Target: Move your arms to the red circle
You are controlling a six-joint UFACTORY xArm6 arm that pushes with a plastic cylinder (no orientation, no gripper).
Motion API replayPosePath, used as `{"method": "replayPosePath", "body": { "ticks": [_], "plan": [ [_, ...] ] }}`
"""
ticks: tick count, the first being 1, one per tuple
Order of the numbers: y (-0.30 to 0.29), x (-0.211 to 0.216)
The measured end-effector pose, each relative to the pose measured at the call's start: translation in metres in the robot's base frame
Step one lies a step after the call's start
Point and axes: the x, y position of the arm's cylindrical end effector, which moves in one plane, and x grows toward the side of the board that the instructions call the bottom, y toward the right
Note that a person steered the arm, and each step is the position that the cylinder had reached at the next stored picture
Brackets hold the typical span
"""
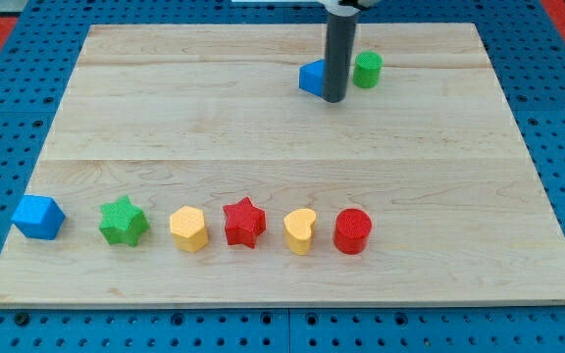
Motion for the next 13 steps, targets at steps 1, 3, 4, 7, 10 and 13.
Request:
{"method": "replayPosePath", "body": {
  "ticks": [1,3,4,7,10,13],
  "plan": [
    [-0.012,-0.015],
    [0.004,0.052],
    [0.006,0.077],
    [0.014,0.078],
    [0.046,0.155],
    [0.055,0.239]
  ]
}}
